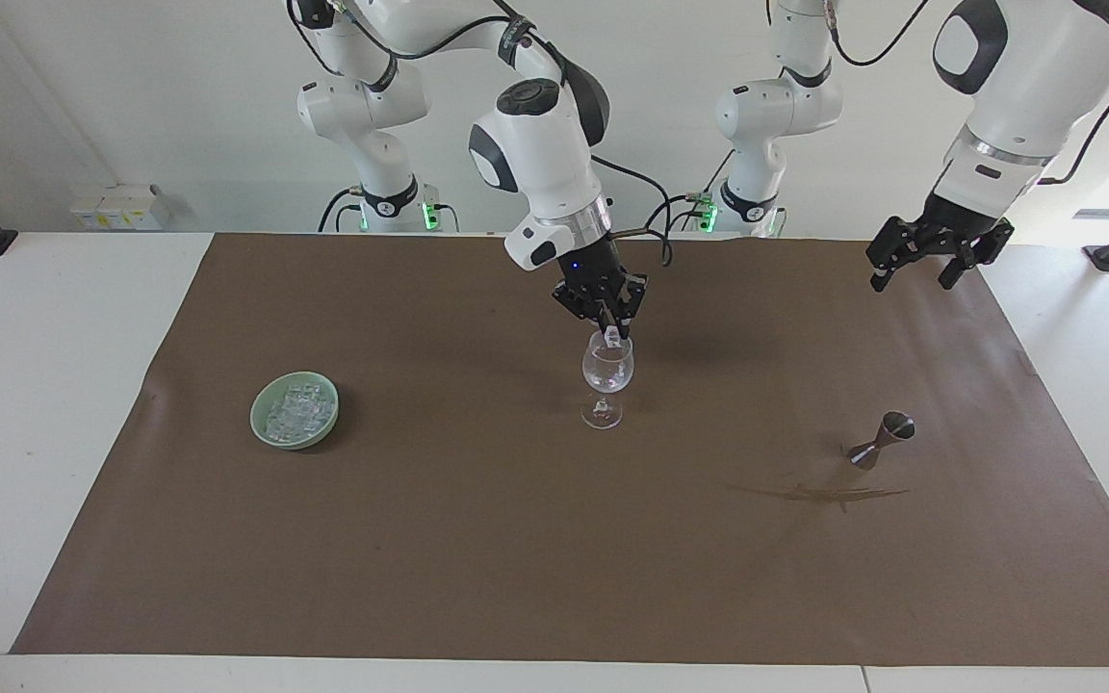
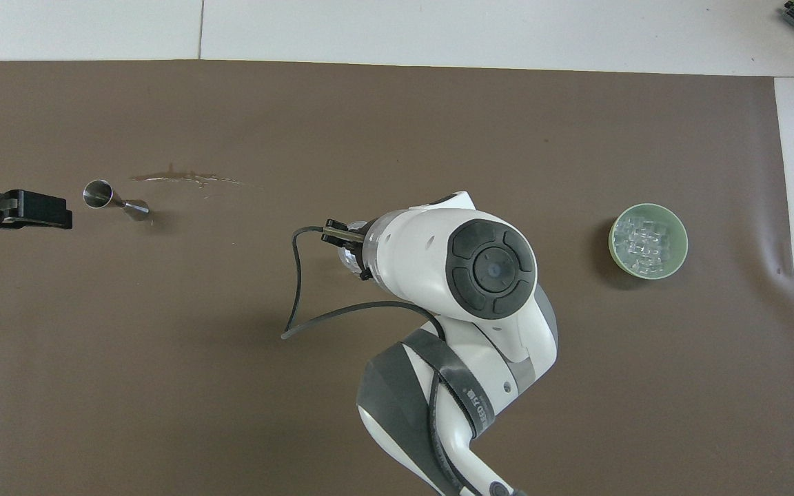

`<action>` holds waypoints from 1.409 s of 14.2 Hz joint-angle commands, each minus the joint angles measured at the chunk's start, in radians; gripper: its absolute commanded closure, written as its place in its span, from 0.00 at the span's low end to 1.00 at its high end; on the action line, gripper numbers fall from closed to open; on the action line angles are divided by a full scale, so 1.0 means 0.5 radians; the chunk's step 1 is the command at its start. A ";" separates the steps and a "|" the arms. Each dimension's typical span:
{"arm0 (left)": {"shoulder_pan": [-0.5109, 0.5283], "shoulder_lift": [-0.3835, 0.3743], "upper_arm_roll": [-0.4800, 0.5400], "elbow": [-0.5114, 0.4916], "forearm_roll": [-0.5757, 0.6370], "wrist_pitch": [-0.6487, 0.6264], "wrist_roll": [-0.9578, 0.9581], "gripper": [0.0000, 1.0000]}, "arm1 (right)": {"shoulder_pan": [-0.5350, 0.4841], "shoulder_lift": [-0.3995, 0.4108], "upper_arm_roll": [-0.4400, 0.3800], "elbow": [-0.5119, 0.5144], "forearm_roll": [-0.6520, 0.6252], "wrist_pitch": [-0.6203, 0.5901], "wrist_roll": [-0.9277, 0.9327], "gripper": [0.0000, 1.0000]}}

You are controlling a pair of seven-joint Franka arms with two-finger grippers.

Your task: Pour wine and add ice with both arms

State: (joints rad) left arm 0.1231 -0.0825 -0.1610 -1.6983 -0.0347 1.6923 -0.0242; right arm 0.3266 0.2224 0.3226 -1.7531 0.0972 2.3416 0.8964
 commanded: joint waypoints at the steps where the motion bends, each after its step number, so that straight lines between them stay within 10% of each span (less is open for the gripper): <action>1: -0.025 0.051 0.030 0.129 0.045 -0.135 0.048 0.00 | -0.024 0.009 0.011 -0.010 -0.041 0.051 0.075 0.79; 10: -0.326 0.088 0.417 0.224 0.088 -0.222 0.061 0.00 | -0.006 0.009 0.011 -0.016 -0.035 0.103 0.134 0.55; 14: -0.317 0.064 0.420 0.157 0.085 -0.188 0.058 0.00 | -0.015 0.003 -0.004 0.021 -0.059 0.097 0.140 0.00; 20: -0.317 0.052 0.420 0.145 0.085 -0.221 0.045 0.00 | -0.205 -0.181 -0.038 0.021 -0.436 -0.078 0.097 0.00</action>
State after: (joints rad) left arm -0.0217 -0.0498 0.0396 -1.6191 -0.0065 1.5956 0.0004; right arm 0.2707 0.1783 0.2972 -1.7347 -0.0555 2.3504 0.9339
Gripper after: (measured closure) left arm 0.000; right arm 0.000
